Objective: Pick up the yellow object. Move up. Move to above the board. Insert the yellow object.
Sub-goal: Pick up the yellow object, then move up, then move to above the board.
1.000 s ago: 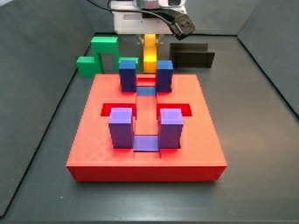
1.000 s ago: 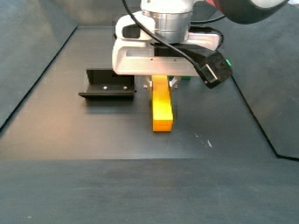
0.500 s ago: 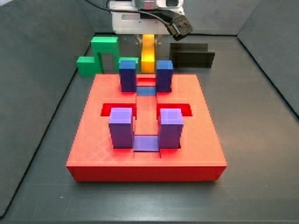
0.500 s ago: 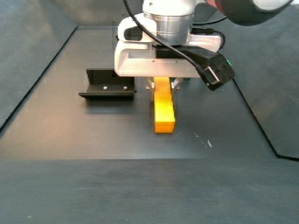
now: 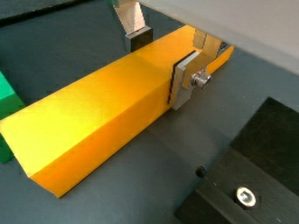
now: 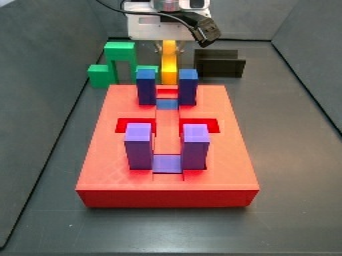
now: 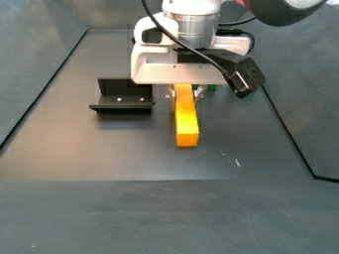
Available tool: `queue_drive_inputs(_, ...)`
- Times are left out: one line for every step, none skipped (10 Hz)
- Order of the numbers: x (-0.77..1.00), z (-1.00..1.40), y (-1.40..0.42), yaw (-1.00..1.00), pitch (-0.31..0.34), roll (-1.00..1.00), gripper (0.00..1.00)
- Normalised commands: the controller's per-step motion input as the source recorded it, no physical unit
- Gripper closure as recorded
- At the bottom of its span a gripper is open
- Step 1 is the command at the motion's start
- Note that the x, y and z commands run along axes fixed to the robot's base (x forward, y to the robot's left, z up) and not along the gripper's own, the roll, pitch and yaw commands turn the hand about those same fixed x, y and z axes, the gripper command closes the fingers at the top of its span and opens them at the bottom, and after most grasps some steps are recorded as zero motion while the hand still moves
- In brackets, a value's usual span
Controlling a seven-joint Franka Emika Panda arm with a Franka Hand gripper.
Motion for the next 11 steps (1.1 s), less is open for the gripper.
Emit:
queue_drive_inputs(0.00, 0.00, 0.00, 0.00, 0.000, 0.00, 1.00)
queue_drive_inputs(0.00, 0.83, 0.00, 0.00, 0.000, 0.00, 1.00)
queue_drive_inputs(0.01, 0.81, 0.02, 0.02, 0.004, 0.00, 1.00)
queue_drive_inputs(-0.02, 0.56, 0.02, 0.02, 0.052, 0.01, 1.00)
queue_drive_inputs(0.00, 1.40, 0.00, 0.00, 0.000, 0.00, 1.00)
queue_drive_inputs(0.00, 1.40, 0.00, 0.00, 0.006, 0.00, 1.00)
queue_drive_inputs(-0.02, 1.40, 0.00, -0.01, 0.033, 0.02, 1.00)
queue_drive_inputs(-0.01, 1.40, 0.00, 0.00, 0.016, 0.03, 1.00)
queue_drive_inputs(0.00, 1.40, -0.01, 0.00, 0.031, 0.04, 1.00)
queue_drive_inputs(0.01, 1.40, 0.00, 0.01, 0.056, 0.03, 1.00)
queue_drive_inputs(0.01, 1.40, -0.01, 0.01, 0.061, 0.02, 1.00)
